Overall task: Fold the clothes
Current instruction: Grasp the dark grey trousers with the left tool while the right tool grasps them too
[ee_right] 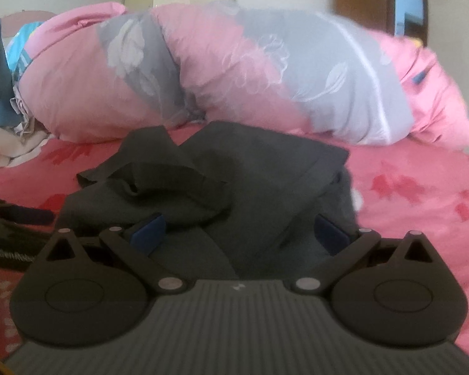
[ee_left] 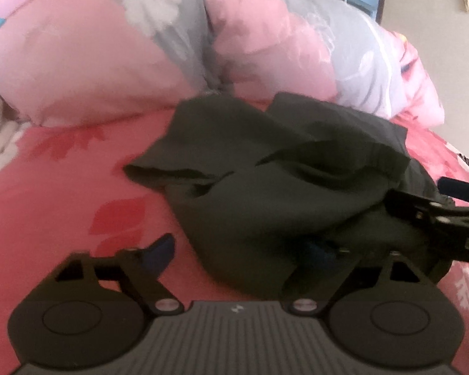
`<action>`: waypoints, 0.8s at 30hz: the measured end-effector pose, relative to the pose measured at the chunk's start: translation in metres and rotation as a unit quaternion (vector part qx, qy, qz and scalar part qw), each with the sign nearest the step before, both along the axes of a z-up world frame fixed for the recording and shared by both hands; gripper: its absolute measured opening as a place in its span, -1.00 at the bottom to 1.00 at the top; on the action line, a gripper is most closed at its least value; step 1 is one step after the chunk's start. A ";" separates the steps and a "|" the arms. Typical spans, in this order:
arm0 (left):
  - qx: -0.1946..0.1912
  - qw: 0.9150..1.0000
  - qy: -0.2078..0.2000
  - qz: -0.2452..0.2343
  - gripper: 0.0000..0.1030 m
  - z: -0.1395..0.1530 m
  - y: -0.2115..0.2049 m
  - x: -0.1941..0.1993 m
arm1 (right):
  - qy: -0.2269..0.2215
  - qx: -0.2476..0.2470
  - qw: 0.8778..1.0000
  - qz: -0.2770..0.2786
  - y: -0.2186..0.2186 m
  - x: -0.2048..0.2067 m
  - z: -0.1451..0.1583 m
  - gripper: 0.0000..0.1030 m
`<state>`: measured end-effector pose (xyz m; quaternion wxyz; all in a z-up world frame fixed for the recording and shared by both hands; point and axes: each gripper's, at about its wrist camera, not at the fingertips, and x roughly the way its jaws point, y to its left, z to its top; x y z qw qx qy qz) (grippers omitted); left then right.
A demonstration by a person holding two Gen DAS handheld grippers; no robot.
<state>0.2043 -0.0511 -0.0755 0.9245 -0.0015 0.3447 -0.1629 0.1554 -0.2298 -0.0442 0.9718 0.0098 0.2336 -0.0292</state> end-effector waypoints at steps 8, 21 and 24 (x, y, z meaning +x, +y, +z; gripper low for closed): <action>-0.022 1.000 0.013 -0.010 -0.80 0.003 0.000 0.001 | 0.021 0.038 0.999 0.009 -0.008 0.001 -0.005 -0.16; -0.062 0.998 -0.030 -0.009 -0.95 0.053 0.040 -0.070 | -0.021 0.141 0.987 0.072 -0.004 -0.084 0.024 -0.96; -0.068 0.997 -0.038 -0.014 -0.95 0.060 0.059 -0.098 | -0.026 0.164 0.981 0.100 0.006 -0.114 0.031 -0.96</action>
